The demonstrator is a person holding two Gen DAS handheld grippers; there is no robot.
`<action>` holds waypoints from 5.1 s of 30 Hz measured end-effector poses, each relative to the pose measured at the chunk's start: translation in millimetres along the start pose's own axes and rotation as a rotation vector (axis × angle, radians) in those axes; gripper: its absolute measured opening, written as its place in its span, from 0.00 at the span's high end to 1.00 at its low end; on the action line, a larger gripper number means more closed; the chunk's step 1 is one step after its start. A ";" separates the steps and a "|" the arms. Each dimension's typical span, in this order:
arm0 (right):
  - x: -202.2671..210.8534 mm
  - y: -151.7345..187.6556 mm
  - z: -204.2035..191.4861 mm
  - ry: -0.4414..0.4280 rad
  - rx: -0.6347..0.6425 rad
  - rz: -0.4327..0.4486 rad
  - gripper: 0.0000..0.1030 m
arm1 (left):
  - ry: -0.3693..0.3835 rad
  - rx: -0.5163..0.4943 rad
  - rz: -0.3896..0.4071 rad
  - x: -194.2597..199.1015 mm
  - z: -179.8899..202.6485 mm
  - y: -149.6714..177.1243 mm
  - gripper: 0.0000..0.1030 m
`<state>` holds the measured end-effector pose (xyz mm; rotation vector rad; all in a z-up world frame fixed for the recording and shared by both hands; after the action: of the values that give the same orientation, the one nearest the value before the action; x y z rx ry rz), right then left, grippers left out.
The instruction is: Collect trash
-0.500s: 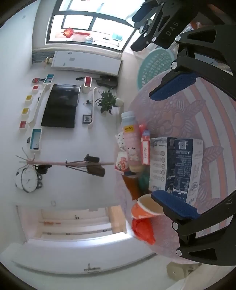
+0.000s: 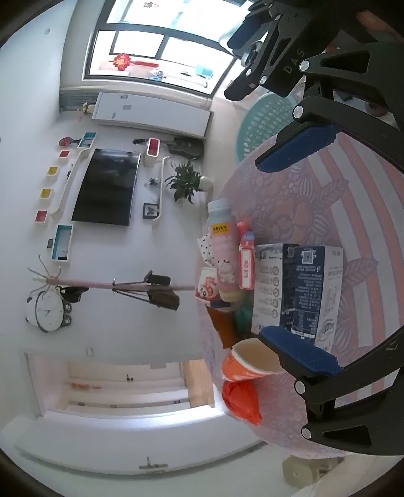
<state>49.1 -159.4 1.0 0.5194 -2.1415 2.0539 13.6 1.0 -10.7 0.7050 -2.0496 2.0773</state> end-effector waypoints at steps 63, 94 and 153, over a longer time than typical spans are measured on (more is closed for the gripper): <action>3.3 9.7 7.5 -0.013 -0.036 -0.015 0.07 | 0.017 0.010 -0.017 1.8 2.2 2.0 0.07; -20.0 21.1 2.8 -0.081 -0.044 -0.102 0.36 | -0.271 -0.036 -0.194 -41.0 -27.1 48.4 0.08; -151.8 18.4 -136.2 -0.361 0.040 -0.426 0.42 | -0.046 0.289 -0.513 -71.6 -123.5 63.5 0.65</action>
<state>165.1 -0.9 -56.8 1.3103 -1.9308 1.8713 22.0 133.1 -93.6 1.1846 -1.3912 2.0614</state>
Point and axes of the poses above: each gripper's, at about its wrist camera, not at the fingertips, and x roughly against the way its jaws point, z to its right, y to its underside, the point moved 3 cm from there along -x, roughly the way its jaws point, and after that the axes turned 15 degrees about -y, right-handed, at the moved point
